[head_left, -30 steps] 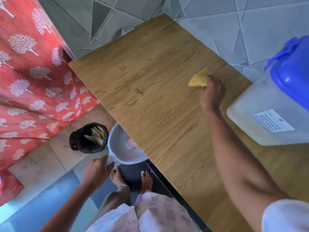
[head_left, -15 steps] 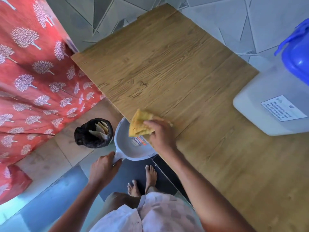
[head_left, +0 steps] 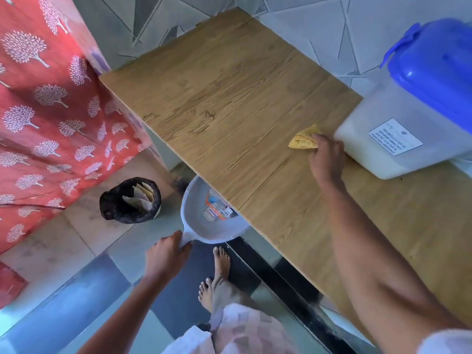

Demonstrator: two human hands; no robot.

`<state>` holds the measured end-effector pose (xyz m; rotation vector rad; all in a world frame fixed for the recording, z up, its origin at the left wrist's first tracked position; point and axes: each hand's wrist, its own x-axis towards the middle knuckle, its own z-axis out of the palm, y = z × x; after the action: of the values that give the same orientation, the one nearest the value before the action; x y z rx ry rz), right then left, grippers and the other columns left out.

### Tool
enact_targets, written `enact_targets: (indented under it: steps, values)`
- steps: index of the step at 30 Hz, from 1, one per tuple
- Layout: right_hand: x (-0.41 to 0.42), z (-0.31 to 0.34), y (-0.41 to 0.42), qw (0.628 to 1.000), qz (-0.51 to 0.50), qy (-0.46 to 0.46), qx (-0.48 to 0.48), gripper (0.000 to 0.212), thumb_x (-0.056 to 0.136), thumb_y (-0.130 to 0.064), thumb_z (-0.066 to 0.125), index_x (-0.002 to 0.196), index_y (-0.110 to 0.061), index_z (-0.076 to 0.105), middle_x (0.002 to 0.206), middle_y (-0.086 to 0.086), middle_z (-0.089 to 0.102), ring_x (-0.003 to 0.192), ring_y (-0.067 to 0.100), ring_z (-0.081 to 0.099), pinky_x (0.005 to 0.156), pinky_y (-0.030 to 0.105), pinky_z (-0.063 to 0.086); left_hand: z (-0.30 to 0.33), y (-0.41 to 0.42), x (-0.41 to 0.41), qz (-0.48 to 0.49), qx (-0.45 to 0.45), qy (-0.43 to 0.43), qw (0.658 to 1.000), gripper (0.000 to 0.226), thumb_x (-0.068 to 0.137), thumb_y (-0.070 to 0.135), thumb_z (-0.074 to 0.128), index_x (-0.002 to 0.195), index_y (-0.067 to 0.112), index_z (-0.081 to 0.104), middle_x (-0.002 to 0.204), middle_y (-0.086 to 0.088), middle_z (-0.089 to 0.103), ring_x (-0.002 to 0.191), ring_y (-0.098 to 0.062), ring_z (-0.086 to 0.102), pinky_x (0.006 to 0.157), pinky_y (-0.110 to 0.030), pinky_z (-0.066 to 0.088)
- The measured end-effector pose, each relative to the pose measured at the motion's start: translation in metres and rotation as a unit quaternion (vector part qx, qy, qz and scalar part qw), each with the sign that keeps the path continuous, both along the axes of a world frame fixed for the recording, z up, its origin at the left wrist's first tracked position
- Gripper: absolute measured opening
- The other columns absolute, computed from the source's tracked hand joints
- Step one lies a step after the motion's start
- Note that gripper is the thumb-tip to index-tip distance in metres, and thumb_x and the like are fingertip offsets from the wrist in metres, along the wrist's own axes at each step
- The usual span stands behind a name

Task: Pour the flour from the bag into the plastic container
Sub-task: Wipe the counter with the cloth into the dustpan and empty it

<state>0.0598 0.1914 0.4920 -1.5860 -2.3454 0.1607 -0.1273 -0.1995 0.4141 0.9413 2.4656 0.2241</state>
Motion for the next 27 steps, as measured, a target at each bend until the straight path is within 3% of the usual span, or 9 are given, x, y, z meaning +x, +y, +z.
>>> enact_targets:
  steps: [3,6,9,13,16,18,22,25,27]
  values:
    - [0.006,-0.019,-0.027,1.0,0.013,-0.015,-0.015,0.05,0.08,0.0,0.057,0.125,-0.019,0.07,0.116,0.015,0.073,0.102,0.042,0.065,0.082,0.047,0.054,-0.002,-0.001,0.011,0.006,0.012,-0.005,1.0,0.03,0.094,0.044,0.06,0.092,0.014,0.055,0.094,-0.014,0.071,0.092,-0.043,0.066,0.066,-0.038,0.043]
    - [-0.005,-0.032,-0.098,0.99,0.142,0.014,-0.006,0.052,0.075,-0.003,0.049,0.118,-0.02,0.072,0.116,0.002,0.074,0.099,0.035,0.067,0.081,0.04,0.053,-0.004,-0.006,0.019,0.01,0.019,-0.006,1.0,0.031,0.095,0.042,0.059,0.093,0.012,0.056,0.093,-0.016,0.071,0.09,-0.045,0.065,0.064,-0.038,0.041]
    - [-0.013,-0.045,-0.169,0.965,0.252,0.066,-0.04,0.05,0.071,-0.001,0.055,0.112,-0.021,0.075,0.115,-0.004,0.073,0.098,0.031,0.066,0.085,0.038,0.051,-0.006,-0.011,0.026,0.005,0.021,-0.011,1.0,0.028,0.094,0.04,0.06,0.091,0.013,0.056,0.091,-0.016,0.071,0.088,-0.045,0.065,0.064,-0.038,0.043]
    - [-0.013,-0.032,-0.227,0.917,0.365,0.107,-0.12,0.061,0.068,-0.004,0.037,0.116,-0.013,0.074,0.117,0.003,0.074,0.1,0.032,0.066,0.09,0.038,0.052,-0.004,-0.016,0.039,-0.007,0.036,-0.019,0.999,0.025,0.093,0.04,0.06,0.096,0.016,0.057,0.09,-0.015,0.071,0.088,-0.044,0.066,0.063,-0.038,0.042]
    - [0.001,-0.011,-0.214,0.923,0.303,0.198,-0.132,0.065,0.063,0.01,0.044,0.118,-0.007,0.072,0.116,0.008,0.072,0.102,0.034,0.064,0.089,0.043,0.054,-0.005,-0.016,0.049,-0.016,0.03,-0.013,0.999,0.03,0.095,0.043,0.058,0.102,0.015,0.058,0.093,-0.015,0.072,0.092,-0.043,0.066,0.063,-0.039,0.041]
    - [0.015,0.004,-0.184,0.942,0.249,0.214,-0.068,0.066,0.061,0.013,0.045,0.118,-0.005,0.072,0.114,0.009,0.072,0.097,0.034,0.062,0.087,0.041,0.052,-0.006,-0.014,0.057,-0.015,0.02,-0.016,1.0,0.031,0.096,0.045,0.056,0.096,0.014,0.058,0.094,-0.014,0.072,0.093,-0.043,0.066,0.065,-0.039,0.043]
    - [0.05,0.014,-0.09,0.984,0.118,0.112,0.068,0.057,0.065,0.003,0.047,0.116,-0.007,0.071,0.114,0.014,0.071,0.094,0.037,0.061,0.087,0.042,0.047,-0.01,-0.014,0.074,-0.017,0.018,-0.024,0.999,0.028,0.094,0.047,0.053,0.095,0.018,0.056,0.092,-0.008,0.072,0.093,-0.04,0.066,0.066,-0.039,0.046]
    - [0.084,-0.002,-0.031,0.999,-0.025,-0.002,0.03,0.045,0.074,-0.001,0.052,0.116,-0.007,0.068,0.112,0.022,0.069,0.099,0.044,0.06,0.084,0.046,0.05,-0.016,-0.013,0.088,-0.027,0.015,-0.024,0.999,0.026,0.094,0.047,0.052,0.099,0.021,0.053,0.091,-0.006,0.071,0.091,-0.039,0.066,0.062,-0.037,0.042]
    - [0.094,-0.019,-0.02,0.997,-0.064,-0.039,-0.017,0.038,0.078,0.0,0.056,0.114,-0.005,0.066,0.111,0.025,0.067,0.1,0.047,0.06,0.086,0.049,0.051,-0.016,-0.012,0.099,-0.023,0.011,-0.027,0.999,0.026,0.094,0.046,0.052,0.098,0.021,0.054,0.09,-0.006,0.071,0.091,-0.039,0.066,0.062,-0.037,0.041]
